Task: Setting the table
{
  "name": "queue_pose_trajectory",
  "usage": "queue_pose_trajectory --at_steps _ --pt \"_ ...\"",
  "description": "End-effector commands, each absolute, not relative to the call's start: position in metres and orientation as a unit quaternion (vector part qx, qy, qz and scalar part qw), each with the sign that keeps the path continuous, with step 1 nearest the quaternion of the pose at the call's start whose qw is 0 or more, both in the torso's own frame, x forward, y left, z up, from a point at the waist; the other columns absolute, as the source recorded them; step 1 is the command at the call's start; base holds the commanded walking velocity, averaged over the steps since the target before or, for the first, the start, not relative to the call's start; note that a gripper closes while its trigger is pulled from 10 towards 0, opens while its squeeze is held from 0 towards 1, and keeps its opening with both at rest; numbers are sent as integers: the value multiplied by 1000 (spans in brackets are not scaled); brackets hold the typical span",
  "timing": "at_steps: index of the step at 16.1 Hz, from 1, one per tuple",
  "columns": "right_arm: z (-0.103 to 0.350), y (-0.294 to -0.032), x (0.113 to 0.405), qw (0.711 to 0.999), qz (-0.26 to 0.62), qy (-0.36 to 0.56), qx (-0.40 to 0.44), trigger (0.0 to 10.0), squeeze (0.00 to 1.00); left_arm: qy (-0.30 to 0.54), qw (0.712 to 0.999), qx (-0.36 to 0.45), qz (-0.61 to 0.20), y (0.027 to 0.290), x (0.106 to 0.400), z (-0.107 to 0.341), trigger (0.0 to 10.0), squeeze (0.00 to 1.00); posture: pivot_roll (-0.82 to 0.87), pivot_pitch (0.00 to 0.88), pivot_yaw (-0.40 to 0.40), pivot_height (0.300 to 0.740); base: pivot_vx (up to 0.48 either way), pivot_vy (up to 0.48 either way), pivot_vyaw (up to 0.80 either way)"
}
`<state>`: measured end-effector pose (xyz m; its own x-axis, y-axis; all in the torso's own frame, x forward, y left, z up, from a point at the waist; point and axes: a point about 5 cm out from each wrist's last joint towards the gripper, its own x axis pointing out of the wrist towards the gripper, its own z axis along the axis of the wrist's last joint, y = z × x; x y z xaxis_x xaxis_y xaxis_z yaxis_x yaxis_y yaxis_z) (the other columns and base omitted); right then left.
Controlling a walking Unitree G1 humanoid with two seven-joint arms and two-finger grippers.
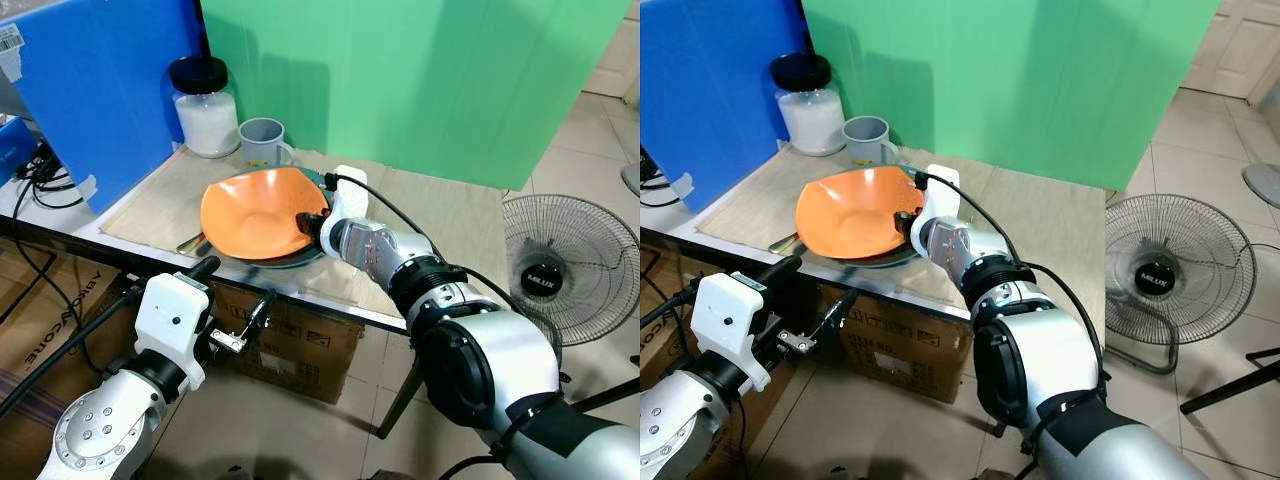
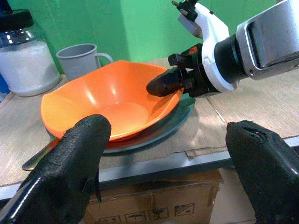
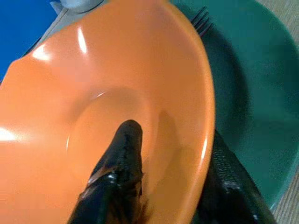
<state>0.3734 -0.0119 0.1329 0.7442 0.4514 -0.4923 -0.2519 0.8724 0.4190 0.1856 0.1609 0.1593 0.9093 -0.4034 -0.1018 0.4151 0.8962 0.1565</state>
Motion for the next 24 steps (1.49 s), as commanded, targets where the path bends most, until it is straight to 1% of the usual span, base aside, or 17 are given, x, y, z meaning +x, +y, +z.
queue_pose_trajectory --at_steps 1,9,12,13,18,20,22,23,24 --pt "137 -6 373 915 195 307 173 0 0 41 973 93 -207 162 186 157 10000 0 -21 32 -33 740 0 0 0" --pt "145 -9 378 914 185 298 205 0 0 40 972 100 -209 165 187 158 10000 0 -14 5 -28 740 0 0 0" --pt "151 -10 380 906 183 295 243 0 0 40 971 103 -210 166 187 158 10000 0 -6 0 -25 740 0 0 0" --pt "159 -11 383 893 188 295 282 0 0 36 972 101 -210 168 187 160 10000 0 -1 0 -22 740 0 0 0" --pt "166 -17 386 866 180 300 356 0 0 32 972 101 -212 170 189 162 10000 0 -2 0 0 740 0 0 0" --pt "170 -20 388 849 175 299 399 0 0 23 972 100 -209 171 193 165 10000 0 1 0 3 740 0 0 0" --pt "176 -25 391 839 176 290 425 0 0 14 974 99 -203 173 195 168 10000 0 5 0 3 740 0 0 0" --pt "180 -30 394 842 177 277 427 0 0 7 975 99 -199 174 196 171 10000 0 8 0 2 740 0 0 0" --pt "189 -40 400 849 178 246 432 0 0 -4 976 97 -196 174 196 175 10000 0 10 0 2 740 0 0 0"
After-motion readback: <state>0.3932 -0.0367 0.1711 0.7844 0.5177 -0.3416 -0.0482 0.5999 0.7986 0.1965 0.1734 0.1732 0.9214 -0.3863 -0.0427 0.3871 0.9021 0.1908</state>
